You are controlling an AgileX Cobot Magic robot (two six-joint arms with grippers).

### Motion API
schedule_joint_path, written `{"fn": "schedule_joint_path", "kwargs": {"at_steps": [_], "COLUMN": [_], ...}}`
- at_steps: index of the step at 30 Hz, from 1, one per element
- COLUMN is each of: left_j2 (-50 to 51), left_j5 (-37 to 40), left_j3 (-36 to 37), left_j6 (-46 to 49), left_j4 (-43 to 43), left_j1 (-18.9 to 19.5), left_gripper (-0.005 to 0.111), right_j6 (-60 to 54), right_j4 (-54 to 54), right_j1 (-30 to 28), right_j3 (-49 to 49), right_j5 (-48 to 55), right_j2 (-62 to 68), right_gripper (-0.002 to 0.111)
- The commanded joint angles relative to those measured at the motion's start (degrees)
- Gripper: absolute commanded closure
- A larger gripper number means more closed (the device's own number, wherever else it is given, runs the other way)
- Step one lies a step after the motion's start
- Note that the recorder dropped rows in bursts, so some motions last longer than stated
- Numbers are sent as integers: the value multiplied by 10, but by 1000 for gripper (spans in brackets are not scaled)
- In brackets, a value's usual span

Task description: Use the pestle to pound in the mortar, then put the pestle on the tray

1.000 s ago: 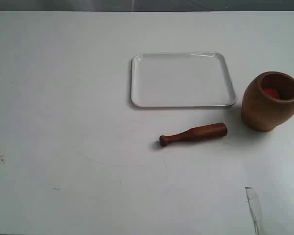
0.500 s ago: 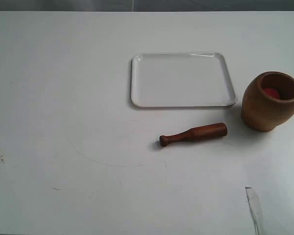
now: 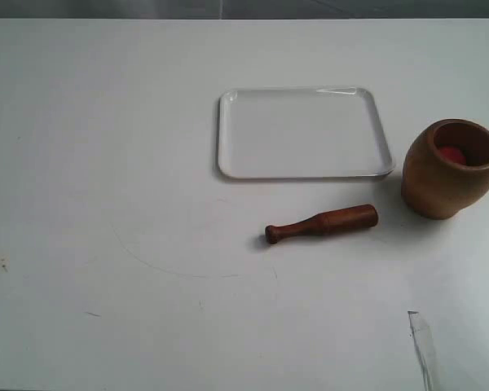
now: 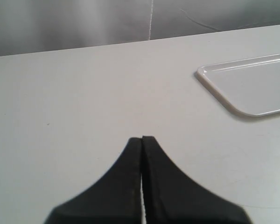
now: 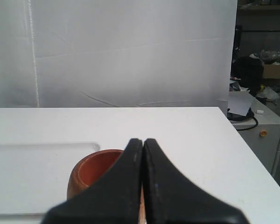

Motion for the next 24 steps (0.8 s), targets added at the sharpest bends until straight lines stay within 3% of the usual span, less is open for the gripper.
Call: {"fn": "schedule_joint_path", "kwargs": {"at_steps": [1,8,18,24], "left_j2": [-1,-1,-1,-1], "left_j5": [-2,-2,-2,-2], "left_j3": [0,0,0,0], "left_j6": [-5,-5,-5,-5], "left_j4": [-4,-4,-4,-4], "left_j1": [-4,-4,-4,-4], "left_gripper": [107,107,107,107], "right_j6": [0,0,9,-21], "right_j4": [26,132,209,209], "right_j1": [-4,-4,-4,-4], "right_j3": [2,2,2,-37], "right_j5": [-18,-31,-119,-103], "right_j2": [-2,-2,-2,-2], "right_gripper": [108,108,108,108]}}
